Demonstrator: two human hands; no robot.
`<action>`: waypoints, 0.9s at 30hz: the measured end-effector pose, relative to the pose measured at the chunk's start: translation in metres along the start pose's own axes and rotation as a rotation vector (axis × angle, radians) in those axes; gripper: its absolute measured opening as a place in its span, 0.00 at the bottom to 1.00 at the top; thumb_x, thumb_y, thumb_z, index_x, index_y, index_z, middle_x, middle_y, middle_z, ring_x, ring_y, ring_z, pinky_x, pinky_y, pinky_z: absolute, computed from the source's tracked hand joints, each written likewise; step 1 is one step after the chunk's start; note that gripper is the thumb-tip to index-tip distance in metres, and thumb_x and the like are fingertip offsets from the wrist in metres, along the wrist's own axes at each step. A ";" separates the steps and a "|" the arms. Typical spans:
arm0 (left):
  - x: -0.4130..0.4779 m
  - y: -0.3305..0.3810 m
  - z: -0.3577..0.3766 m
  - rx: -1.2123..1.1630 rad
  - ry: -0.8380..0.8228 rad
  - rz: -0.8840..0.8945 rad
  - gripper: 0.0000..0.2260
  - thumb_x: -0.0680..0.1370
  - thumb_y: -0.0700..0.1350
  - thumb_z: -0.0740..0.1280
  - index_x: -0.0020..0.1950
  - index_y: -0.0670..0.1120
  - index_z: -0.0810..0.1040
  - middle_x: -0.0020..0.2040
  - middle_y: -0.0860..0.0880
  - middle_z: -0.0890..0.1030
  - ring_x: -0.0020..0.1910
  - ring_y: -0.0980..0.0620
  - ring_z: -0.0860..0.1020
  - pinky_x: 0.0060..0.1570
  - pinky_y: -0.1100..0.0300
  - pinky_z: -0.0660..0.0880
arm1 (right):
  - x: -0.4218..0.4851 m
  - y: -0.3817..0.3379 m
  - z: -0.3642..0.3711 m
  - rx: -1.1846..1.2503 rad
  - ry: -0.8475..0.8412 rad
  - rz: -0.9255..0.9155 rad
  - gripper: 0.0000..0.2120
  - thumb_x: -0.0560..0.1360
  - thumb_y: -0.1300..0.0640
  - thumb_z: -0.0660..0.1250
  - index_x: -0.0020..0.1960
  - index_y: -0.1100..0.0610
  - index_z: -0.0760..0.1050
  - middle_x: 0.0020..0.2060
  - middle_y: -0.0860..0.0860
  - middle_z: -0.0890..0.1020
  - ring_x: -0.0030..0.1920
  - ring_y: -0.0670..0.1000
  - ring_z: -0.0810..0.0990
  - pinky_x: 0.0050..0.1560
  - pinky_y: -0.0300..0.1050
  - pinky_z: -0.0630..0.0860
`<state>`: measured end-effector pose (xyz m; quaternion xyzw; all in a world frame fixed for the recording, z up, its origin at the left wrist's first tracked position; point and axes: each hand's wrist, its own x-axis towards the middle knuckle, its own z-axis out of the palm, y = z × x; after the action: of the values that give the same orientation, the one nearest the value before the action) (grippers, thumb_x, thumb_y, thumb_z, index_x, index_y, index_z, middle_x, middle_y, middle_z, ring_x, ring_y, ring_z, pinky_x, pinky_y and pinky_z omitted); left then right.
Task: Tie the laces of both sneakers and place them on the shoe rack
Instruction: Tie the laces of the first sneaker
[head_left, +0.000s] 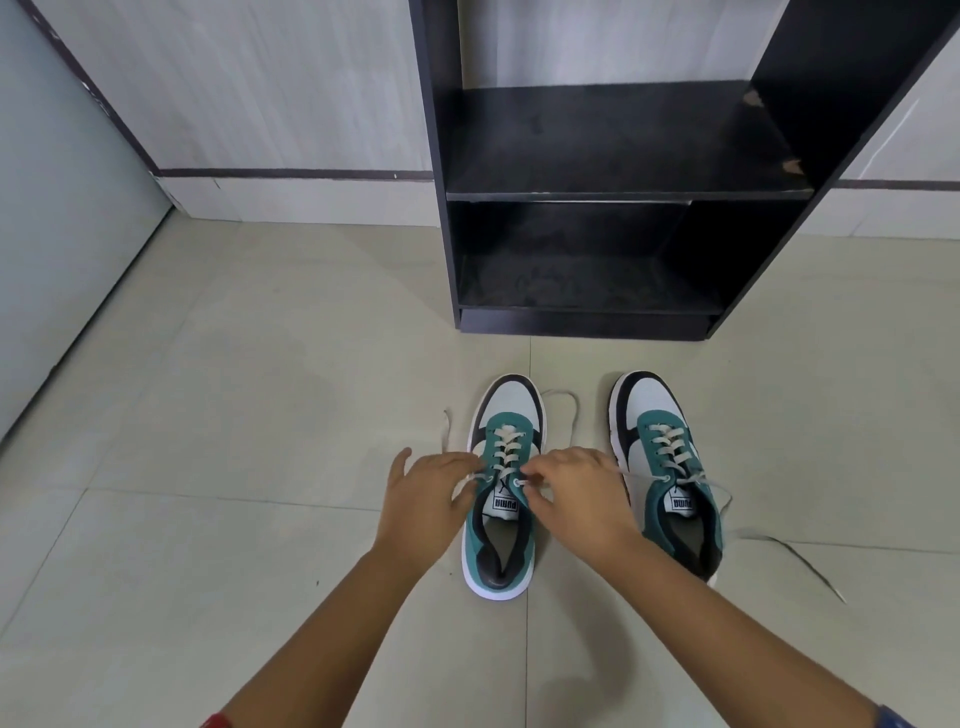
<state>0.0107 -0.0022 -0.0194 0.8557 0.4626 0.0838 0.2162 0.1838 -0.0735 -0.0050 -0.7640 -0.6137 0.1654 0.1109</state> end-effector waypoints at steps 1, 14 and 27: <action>0.001 0.001 0.000 0.015 0.035 0.017 0.10 0.78 0.49 0.62 0.57 0.54 0.79 0.60 0.57 0.80 0.59 0.55 0.76 0.71 0.50 0.55 | 0.000 -0.002 0.000 -0.030 0.009 -0.012 0.11 0.76 0.51 0.62 0.54 0.49 0.80 0.48 0.46 0.84 0.53 0.51 0.78 0.62 0.46 0.66; 0.000 -0.002 0.006 0.187 0.110 0.034 0.03 0.74 0.47 0.68 0.46 0.51 0.80 0.45 0.56 0.81 0.43 0.52 0.79 0.48 0.56 0.74 | 0.000 -0.001 -0.005 -0.122 -0.043 0.053 0.08 0.77 0.51 0.60 0.51 0.52 0.76 0.48 0.48 0.80 0.52 0.51 0.77 0.54 0.48 0.71; -0.008 0.044 -0.009 -1.179 -0.059 -0.801 0.13 0.77 0.52 0.64 0.50 0.43 0.80 0.41 0.47 0.79 0.39 0.50 0.75 0.41 0.58 0.71 | -0.009 -0.030 -0.019 1.349 -0.157 0.679 0.06 0.77 0.61 0.64 0.53 0.59 0.77 0.40 0.47 0.81 0.39 0.41 0.77 0.29 0.29 0.72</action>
<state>0.0365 -0.0269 0.0088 0.3624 0.6130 0.2109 0.6696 0.1622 -0.0747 0.0246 -0.6635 -0.1165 0.5837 0.4533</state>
